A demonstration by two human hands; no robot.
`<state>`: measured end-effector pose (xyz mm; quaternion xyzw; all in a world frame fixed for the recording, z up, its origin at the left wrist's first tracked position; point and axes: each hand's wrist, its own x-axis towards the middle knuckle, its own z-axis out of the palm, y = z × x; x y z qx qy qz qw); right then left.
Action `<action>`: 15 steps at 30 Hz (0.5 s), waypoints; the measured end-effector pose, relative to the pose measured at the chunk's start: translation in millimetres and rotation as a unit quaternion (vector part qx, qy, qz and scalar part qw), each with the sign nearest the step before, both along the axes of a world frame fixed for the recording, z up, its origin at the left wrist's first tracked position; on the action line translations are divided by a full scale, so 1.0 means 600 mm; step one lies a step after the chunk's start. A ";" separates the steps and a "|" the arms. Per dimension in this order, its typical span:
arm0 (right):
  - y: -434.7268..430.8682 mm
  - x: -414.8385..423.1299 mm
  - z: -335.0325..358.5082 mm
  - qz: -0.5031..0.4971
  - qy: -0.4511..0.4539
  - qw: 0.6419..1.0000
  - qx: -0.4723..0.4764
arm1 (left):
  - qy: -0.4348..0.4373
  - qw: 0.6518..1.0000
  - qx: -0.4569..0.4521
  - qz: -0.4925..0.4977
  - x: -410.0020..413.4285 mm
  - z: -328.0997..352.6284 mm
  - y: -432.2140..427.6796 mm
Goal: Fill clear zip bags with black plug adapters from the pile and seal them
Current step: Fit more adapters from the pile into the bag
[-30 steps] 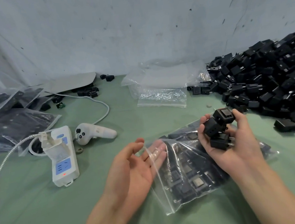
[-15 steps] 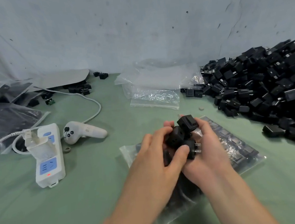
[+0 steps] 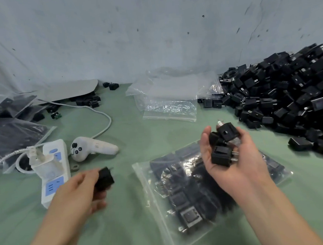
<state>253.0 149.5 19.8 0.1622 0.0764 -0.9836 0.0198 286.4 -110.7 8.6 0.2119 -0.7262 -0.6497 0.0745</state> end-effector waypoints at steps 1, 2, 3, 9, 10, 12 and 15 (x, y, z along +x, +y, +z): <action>0.008 -0.002 0.000 -0.015 -0.001 1.000 0.001 | -0.034 0.999 0.029 -0.018 0.000 -0.009 -0.001; 0.013 -0.004 -0.001 -0.027 -0.004 1.000 0.003 | -0.056 0.996 0.054 -0.040 0.002 -0.017 0.003; 0.019 -0.005 -0.001 -0.038 -0.006 0.999 0.003 | -0.071 0.993 0.072 -0.067 0.001 -0.024 0.013; 0.023 -0.001 -0.009 -0.045 -0.010 0.999 0.011 | -0.028 0.972 0.161 -0.168 -0.010 -0.040 0.071; 0.023 0.000 -0.009 -0.044 -0.010 0.999 0.012 | -0.017 0.967 0.173 -0.185 -0.011 -0.039 0.076; 0.024 0.000 -0.010 -0.041 -0.009 0.999 0.016 | -0.003 0.961 0.183 -0.206 -0.011 -0.037 0.085; 0.025 -0.002 -0.011 -0.031 -0.003 0.999 0.023 | 0.008 0.971 0.160 -0.175 -0.007 -0.037 0.104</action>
